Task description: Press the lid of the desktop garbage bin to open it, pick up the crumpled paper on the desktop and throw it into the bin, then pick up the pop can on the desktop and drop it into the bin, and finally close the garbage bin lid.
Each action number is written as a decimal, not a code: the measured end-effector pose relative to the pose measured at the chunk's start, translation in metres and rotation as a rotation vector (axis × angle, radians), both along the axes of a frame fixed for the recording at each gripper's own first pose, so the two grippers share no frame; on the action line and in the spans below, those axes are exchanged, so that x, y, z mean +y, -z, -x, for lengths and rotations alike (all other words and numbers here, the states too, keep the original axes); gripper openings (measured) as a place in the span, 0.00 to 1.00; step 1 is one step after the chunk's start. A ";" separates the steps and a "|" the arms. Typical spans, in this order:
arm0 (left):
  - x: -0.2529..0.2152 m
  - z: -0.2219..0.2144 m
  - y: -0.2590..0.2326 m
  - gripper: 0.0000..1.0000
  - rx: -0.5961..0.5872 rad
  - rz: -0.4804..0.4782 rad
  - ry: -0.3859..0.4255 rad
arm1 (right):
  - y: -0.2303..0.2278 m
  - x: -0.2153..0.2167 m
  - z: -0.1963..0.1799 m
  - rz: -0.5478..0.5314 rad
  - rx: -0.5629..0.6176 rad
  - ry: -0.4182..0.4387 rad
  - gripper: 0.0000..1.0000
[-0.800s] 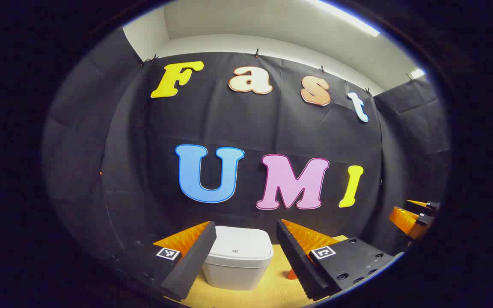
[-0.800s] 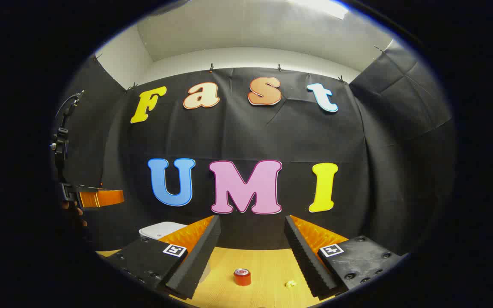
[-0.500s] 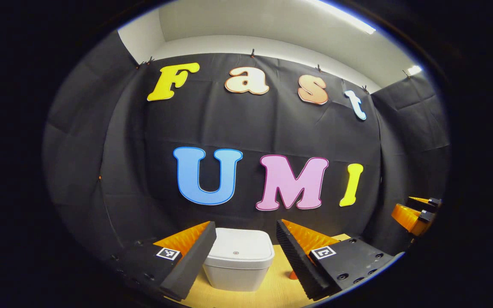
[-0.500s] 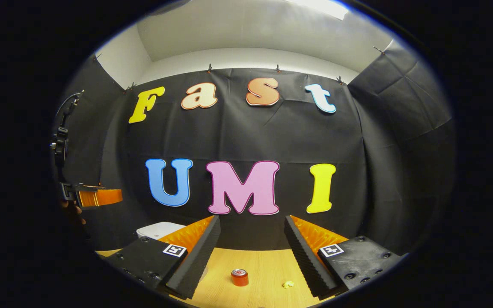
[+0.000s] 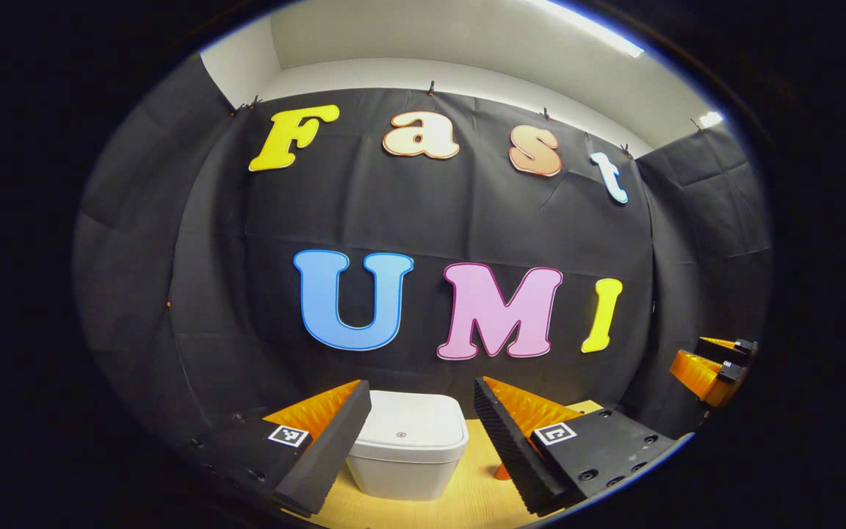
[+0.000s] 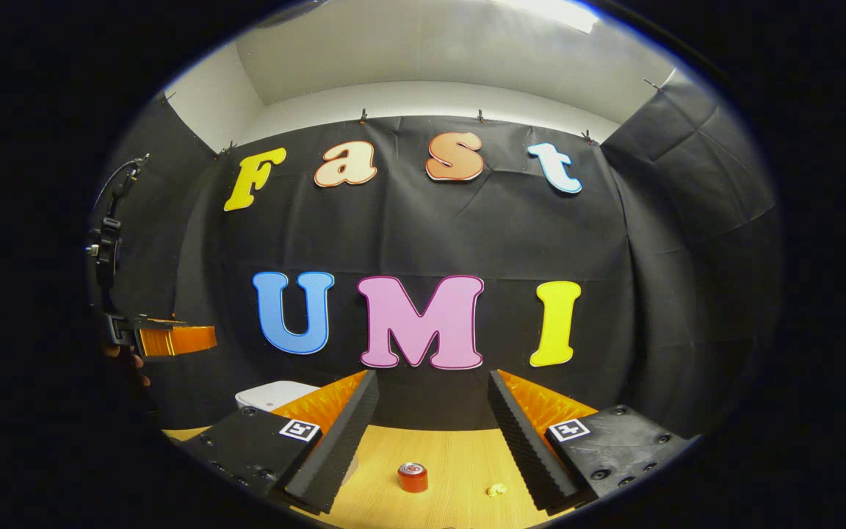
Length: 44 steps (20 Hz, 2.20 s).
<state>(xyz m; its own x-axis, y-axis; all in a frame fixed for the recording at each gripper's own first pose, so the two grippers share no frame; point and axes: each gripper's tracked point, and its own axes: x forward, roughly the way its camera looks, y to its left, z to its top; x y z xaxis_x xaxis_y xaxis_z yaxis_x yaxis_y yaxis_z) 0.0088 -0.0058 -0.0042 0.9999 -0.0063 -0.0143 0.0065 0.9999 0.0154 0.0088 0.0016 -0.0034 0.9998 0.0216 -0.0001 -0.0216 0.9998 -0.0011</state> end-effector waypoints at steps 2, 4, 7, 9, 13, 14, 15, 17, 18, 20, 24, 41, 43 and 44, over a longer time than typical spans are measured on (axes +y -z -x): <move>0.002 0.000 0.002 0.95 0.007 0.004 -0.003 | 0.001 0.003 -0.002 -0.005 0.002 -0.009 0.96; 0.005 0.000 0.002 0.95 0.010 -0.001 -0.007 | 0.001 0.006 -0.003 -0.011 0.001 -0.015 0.96; 0.008 -0.006 0.003 0.95 0.018 -0.001 -0.005 | 0.004 0.010 -0.006 -0.007 0.010 -0.028 0.96; 0.010 -0.013 0.007 0.94 0.031 0.009 -0.008 | 0.004 0.010 -0.006 0.003 0.003 -0.027 0.96; 0.018 -0.038 0.023 0.81 0.088 -0.009 0.002 | 0.020 0.009 -0.008 0.031 0.034 -0.030 0.96; 0.018 -0.047 0.029 0.76 0.113 0.003 0.011 | 0.025 0.007 -0.009 0.031 0.046 -0.028 0.96; 0.019 -0.053 0.036 0.64 0.135 0.021 0.021 | 0.030 0.004 -0.009 0.033 0.056 -0.023 0.96; 0.021 -0.069 0.047 0.43 0.169 0.037 0.026 | 0.041 -0.003 -0.012 0.050 0.074 -0.011 0.96; 0.021 -0.077 0.053 0.38 0.187 0.039 0.029 | 0.050 -0.007 -0.015 0.062 0.091 -0.002 0.96; 0.022 -0.092 0.066 0.27 0.225 0.024 0.037 | 0.066 -0.014 -0.019 0.065 0.127 0.008 0.96; 0.023 -0.122 0.090 0.13 0.287 -0.002 0.042 | 0.093 -0.029 -0.028 0.058 0.184 0.035 0.97; 0.020 -0.138 0.180 0.07 0.518 -0.022 0.109 | 0.122 -0.062 -0.036 0.014 0.222 0.075 0.96; 0.019 -0.136 0.183 0.06 0.528 -0.035 0.119 | 0.123 -0.060 -0.035 0.008 0.227 0.058 0.97; 0.020 -0.137 0.183 0.07 0.530 -0.037 0.120 | 0.124 -0.059 -0.034 0.009 0.227 0.051 0.96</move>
<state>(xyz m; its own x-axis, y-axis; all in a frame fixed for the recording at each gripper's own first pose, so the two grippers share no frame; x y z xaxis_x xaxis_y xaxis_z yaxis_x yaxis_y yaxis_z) 0.1461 0.0145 -0.1870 0.8478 -0.1094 -0.5189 0.1365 0.9905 0.0142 0.0431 -0.0575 -0.1270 0.9740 -0.0300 -0.2247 0.0281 0.9995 -0.0113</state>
